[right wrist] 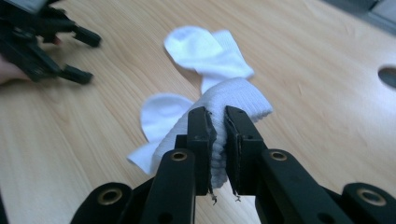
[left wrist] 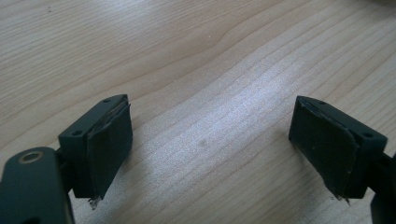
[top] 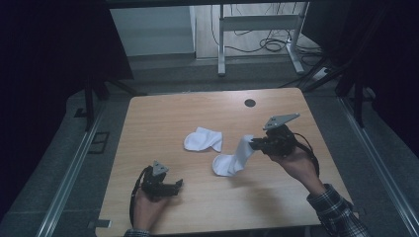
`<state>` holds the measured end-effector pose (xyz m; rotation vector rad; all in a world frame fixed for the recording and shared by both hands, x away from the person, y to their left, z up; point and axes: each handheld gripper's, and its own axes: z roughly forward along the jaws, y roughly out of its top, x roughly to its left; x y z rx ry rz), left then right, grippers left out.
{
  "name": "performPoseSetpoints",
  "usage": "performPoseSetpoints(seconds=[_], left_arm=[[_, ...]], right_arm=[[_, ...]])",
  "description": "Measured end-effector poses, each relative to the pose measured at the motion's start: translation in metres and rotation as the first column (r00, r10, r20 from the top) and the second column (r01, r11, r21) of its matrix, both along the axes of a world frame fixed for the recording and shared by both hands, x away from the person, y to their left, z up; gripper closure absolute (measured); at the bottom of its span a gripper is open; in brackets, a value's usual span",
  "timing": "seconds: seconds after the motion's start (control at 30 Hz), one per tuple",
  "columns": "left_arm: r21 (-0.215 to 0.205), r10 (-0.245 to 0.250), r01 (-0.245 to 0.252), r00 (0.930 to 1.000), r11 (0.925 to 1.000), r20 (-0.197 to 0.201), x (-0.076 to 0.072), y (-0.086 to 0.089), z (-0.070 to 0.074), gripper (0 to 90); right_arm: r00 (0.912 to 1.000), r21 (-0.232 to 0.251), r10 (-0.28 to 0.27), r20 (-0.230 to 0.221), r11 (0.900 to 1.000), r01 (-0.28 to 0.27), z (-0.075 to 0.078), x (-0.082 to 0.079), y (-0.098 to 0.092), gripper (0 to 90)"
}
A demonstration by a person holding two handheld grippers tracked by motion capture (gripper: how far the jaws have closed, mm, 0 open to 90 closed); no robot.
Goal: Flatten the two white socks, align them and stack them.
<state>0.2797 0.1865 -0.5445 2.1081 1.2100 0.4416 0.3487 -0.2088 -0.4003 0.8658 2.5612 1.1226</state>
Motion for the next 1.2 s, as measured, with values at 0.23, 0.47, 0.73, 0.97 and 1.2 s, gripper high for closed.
performPoseSetpoints(seconds=[0.23,0.47,0.73,0.97,1.2], left_arm=[[-0.002,0.002,-0.002,1.0,1.0,-0.001,0.0,0.0,0.0,13.5],[0.0,0.002,-0.002,1.0,1.0,-0.004,0.0,0.0,0.0,13.5],[0.0,0.002,-0.002,1.0,1.0,-0.004,0.0,0.0,0.0,13.5],[0.0,0.002,-0.002,1.0,1.0,-0.004,0.0,0.0,0.0,13.5],[-0.064,-0.01,0.008,0.9998,0.9979,-0.019,0.005,-0.009,0.01,29.5]], right_arm=[[0.9976,-0.032,-0.057,-0.039,0.998,0.055,-0.022,0.005,-0.023,80.0],[0.9923,-0.068,-0.11,-0.056,0.992,0.106,-0.044,0.01,-0.045,79.3],[0.9822,-0.117,-0.182,-0.044,0.977,0.176,-0.072,0.02,-0.066,75.3],[0.9721,-0.126,-0.234,-0.004,0.964,0.232,-0.078,0.023,-0.079,53.6],[0.9711,-0.087,-0.238,-0.021,0.968,0.235,-0.085,0.021,-0.081,55.6]])
